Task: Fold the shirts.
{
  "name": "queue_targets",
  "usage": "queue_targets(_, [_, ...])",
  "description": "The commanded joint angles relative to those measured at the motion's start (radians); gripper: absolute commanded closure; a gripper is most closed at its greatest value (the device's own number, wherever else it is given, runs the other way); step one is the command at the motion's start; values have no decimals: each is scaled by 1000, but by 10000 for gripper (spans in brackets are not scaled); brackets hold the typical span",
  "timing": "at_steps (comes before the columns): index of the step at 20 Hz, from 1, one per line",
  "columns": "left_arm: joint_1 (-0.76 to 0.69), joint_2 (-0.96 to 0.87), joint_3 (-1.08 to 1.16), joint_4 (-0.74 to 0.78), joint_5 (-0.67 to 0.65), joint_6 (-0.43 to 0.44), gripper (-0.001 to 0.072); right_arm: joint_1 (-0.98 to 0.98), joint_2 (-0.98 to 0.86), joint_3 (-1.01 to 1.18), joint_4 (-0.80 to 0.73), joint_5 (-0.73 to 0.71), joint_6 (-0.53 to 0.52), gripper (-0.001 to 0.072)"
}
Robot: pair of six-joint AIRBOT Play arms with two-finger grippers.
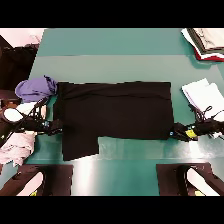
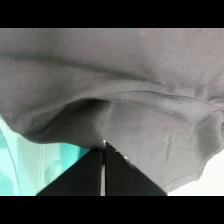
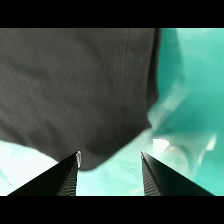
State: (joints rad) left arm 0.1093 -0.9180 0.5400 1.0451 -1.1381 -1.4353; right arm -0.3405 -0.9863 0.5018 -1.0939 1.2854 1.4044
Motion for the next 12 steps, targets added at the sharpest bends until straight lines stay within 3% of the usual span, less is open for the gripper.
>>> queue_targets(1, [0, 1, 2, -10, 0, 4, 685, -2, -43, -23, 31, -48, -25, 482])
queue_targets(2, [0, 1, 2, -11, -6, 6, 685, -2, -53, -23, 29, -47, -51, 628])
queue_targets(4, [0, 1, 2, -10, -38, 29, 686, -2, -34, -22, 20, -27, -56, 690])
queue_targets(9, [-53, 138, 7, -13, -212, 10, 687, -2, 179, 18, -226, 207, 17, 691])
queue_targets(12, [-114, 271, 19, -48, -292, -46, 686, -2, 313, 87, -286, 217, 60, 692])
